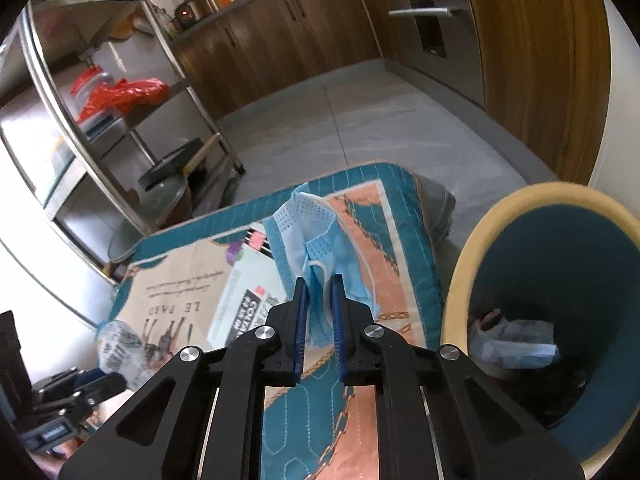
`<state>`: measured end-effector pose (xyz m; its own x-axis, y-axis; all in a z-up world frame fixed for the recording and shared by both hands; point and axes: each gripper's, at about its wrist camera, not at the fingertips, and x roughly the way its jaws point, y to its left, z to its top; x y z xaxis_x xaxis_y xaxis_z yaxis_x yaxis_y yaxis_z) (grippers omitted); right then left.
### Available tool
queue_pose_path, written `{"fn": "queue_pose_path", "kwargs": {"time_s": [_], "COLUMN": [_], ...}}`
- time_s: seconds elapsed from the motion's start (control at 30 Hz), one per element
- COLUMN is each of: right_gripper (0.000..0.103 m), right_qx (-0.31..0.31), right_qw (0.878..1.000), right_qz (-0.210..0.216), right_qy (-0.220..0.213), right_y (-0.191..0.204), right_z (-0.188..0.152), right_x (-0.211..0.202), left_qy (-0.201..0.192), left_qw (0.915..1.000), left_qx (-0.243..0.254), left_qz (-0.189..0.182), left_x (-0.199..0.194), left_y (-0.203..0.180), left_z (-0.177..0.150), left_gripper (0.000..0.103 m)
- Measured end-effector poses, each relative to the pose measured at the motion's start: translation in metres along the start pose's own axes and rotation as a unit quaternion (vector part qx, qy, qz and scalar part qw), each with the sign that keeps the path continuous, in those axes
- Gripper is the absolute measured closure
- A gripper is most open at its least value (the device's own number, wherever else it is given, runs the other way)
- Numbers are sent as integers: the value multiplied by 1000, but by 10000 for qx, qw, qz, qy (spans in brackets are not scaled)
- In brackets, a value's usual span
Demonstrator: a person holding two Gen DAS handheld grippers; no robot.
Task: Collect trash
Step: 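Grasp the second blue face mask with the right gripper while the left holds the package, then carry the blue package with the left gripper while the right carries the mask over the bin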
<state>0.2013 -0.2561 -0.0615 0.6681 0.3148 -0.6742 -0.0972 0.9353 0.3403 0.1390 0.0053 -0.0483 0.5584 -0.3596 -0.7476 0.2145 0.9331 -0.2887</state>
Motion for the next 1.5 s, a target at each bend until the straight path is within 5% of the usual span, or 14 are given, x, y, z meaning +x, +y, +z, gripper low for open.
{"fn": "queue_pose_path", "kwargs": {"time_s": [0.53,0.97,1.5], "right_gripper": [90,90,90], "right_qx": [-120,122,703], "right_qw": [9987,9961,9924], "right_qz": [73,-449,-908], "right_qy": [-483,-745,-439], "right_y": [-3,-53,-114], "right_z": [-15,-41,-55], "right_x": [-75,-132,-128], "left_qy": [-177,-175,-110], "left_qw": [9992,9945,9816], "left_qx": [240,752,1493], "left_qz": [-260,-714,-1190], "left_x": [-5,9,29], "left_y": [-34,-106,-196], "left_z": [9,16,25], "left_gripper": [76,76,76]}}
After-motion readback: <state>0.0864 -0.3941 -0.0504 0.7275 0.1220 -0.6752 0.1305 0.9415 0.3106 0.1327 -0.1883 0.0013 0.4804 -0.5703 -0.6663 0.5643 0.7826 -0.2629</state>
